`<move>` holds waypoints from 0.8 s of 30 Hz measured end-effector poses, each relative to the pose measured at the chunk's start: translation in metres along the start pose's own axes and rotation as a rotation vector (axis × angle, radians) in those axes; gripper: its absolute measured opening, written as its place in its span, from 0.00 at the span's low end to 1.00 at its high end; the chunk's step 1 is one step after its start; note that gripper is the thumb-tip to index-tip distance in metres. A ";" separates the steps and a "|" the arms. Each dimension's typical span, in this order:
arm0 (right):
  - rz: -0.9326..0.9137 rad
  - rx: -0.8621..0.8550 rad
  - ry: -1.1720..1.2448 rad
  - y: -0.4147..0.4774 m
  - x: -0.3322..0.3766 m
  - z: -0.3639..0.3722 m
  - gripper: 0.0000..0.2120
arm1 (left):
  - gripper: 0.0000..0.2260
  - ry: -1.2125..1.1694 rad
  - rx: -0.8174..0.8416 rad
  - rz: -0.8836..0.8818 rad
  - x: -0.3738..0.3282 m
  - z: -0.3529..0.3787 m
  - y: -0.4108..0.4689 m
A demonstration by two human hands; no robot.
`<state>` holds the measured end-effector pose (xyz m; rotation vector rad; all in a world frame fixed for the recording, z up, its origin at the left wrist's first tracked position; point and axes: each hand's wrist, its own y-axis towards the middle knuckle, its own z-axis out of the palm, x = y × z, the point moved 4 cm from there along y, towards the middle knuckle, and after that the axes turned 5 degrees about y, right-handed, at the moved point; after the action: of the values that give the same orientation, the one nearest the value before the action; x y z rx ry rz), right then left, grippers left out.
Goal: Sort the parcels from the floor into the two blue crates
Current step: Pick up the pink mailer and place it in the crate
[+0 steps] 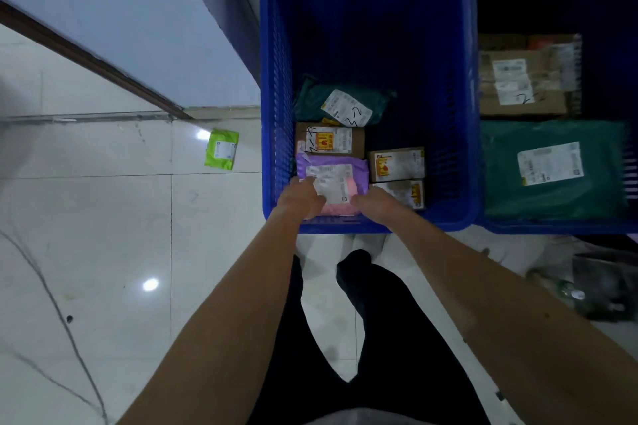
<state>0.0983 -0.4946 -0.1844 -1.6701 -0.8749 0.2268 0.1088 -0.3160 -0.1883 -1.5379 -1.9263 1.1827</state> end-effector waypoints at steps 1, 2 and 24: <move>-0.025 -0.008 0.005 -0.012 0.003 -0.002 0.24 | 0.27 -0.036 0.006 0.008 -0.001 -0.004 -0.009; -0.054 -0.016 0.013 -0.024 0.006 -0.003 0.24 | 0.28 -0.079 0.010 0.014 -0.004 -0.008 -0.020; -0.328 -0.005 -0.260 -0.161 0.126 0.075 0.13 | 0.24 -0.511 -0.137 -0.040 0.104 -0.108 -0.144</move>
<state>0.0753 -0.3487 -0.0242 -1.4947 -1.3298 0.2181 0.0721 -0.1849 -0.0317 -1.3413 -2.3887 1.5694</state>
